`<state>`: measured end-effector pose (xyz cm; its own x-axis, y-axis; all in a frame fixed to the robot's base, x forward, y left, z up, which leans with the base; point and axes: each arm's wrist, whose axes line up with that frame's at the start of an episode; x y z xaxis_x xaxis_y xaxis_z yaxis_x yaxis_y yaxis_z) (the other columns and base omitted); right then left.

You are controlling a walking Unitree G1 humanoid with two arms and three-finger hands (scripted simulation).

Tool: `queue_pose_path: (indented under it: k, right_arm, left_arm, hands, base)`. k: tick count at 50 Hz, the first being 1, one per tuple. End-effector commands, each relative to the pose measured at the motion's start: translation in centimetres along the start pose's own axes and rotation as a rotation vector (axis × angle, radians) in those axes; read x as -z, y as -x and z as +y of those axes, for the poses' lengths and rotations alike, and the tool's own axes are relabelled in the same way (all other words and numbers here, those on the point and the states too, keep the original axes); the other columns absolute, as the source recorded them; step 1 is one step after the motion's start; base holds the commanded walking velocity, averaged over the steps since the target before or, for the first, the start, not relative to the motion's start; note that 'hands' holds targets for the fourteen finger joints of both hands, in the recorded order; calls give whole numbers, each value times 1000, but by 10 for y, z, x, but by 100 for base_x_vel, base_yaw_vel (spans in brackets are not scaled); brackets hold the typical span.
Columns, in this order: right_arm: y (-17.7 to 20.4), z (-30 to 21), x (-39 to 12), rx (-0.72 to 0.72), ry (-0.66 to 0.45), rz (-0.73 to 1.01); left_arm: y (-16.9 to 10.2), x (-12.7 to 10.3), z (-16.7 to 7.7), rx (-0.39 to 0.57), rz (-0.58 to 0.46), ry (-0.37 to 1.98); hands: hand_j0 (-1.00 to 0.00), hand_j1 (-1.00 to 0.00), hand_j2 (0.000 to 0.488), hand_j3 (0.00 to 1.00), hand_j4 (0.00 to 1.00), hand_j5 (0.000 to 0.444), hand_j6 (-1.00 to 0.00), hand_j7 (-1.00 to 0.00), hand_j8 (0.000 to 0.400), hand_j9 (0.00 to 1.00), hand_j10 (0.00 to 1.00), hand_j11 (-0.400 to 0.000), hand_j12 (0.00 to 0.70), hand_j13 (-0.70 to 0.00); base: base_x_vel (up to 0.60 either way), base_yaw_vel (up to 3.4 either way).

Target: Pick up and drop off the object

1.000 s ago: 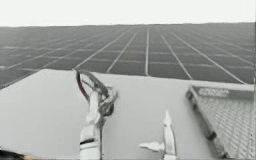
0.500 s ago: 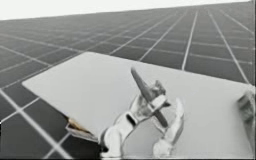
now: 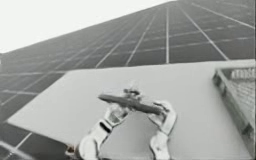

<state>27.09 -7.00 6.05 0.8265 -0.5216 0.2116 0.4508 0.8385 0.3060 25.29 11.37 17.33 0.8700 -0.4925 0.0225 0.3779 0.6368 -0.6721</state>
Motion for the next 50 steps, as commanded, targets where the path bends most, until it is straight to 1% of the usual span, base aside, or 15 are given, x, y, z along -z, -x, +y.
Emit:
queue_pose_path:
  k: [1, 3, 4, 8, 9, 12, 13, 14, 16, 18, 20, 24, 25, 26, 50]
  right_arm:
    - [-27, -33, 28, -74, 190, -321]
    - [-38, -38, 34, -243, 234, -409]
    - [-47, -44, 26, -300, 215, -436]
    - [-30, -41, 26, -207, 213, -492]
    - [-26, -43, 22, -178, 226, -517]
    - [-13, -49, 0, -148, 225, -621]
    - [-9, -49, -11, -154, 199, -640]
    - [-7, -48, -20, -168, 174, -659]
    - [-15, -48, -16, -207, 116, -658]
    - [-35, -60, -9, -289, 18, -662]
    - [-43, -68, -11, -300, -111, -695]
    - [-30, -69, 9, -329, -230, -778]
    - [-19, -68, 12, -354, -246, -788]
    - [-132, 43, -37, 107, -23, 517]
    - [-132, 43, -37, 107, -23, 517]
  left_arm:
    - [43, 25, 56, -360, 81, 41]
    - [50, 31, 68, -346, 100, 25]
    - [46, 28, 63, -352, 111, 36]
    - [51, 45, 59, -346, 131, 57]
    - [53, 38, 56, -330, 136, 63]
    - [51, 48, 51, -302, 169, 70]
    - [54, 58, 58, -286, 182, 87]
    - [59, 63, 45, -291, 188, 87]
    - [65, 64, 47, -280, 218, 87]
    - [58, 64, 47, -266, 215, 87]
    - [70, 63, 49, -275, 216, 88]
    - [67, 63, 56, -262, 213, 86]
    - [74, 60, 45, -254, 209, 77]
    - [71, 63, 52, -243, 193, 89]
    - [71, 63, 52, -243, 193, 89]
  hands:
    - [0, 0, 0, 1000, 1000, 0, 0, 0, 0, 1000, 1000, -400, 0, -700]
    - [0, 0, 0, 1000, 1000, 0, 0, 0, 0, 1000, 1000, -400, 0, -700]
    - [0, 0, 0, 1000, 1000, 0, 0, 0, 0, 1000, 1000, -400, 0, -700]
    - [0, 0, 0, 1000, 1000, 0, 0, 0, 0, 1000, 1000, -400, 0, -700]
    - [0, 0, 0, 1000, 1000, 0, 0, 0, 0, 1000, 1000, -400, 0, -700]
    - [0, 0, 0, 1000, 1000, 0, 0, 0, 0, 1000, 1000, -400, 0, -700]
    - [0, 0, 0, 1000, 1000, 0, 0, 0, 0, 1000, 1000, -400, 0, -700]
    - [0, 0, 0, 1000, 1000, 0, 0, 0, 0, 1000, 1000, -400, 0, -700]
    - [0, 0, 0, 1000, 1000, 0, 0, 0, 0, 1000, 1000, -400, 0, -700]
    - [0, 0, 0, 1000, 1000, 0, 0, 0, 0, 1000, 1000, -400, 0, -700]
    - [0, 0, 0, 1000, 1000, 0, 0, 0, 0, 1000, 1000, -400, 0, -700]
    - [0, 0, 0, 1000, 1000, 0, 0, 0, 0, 1000, 1000, -400, 0, -700]
    - [0, 0, 0, 1000, 1000, 0, 0, 0, 0, 1000, 1000, -400, 0, -700]
    - [0, 0, 0, 1000, 1000, 0, 0, 0, 0, 1000, 1000, -400, 0, -700]
    - [0, 0, 0, 1000, 1000, 0, 0, 0, 0, 1000, 1000, -400, 0, -700]
  base:
    - [0, 0]
    - [0, 0]
    - [0, 0]
    - [0, 0]
    - [0, 0]
    - [0, 0]
    - [0, 0]
    - [0, 0]
    - [0, 0]
    - [0, 0]
    - [0, 0]
    - [0, 0]
    - [0, 0]
    - [13, -362]
    - [16, -280]
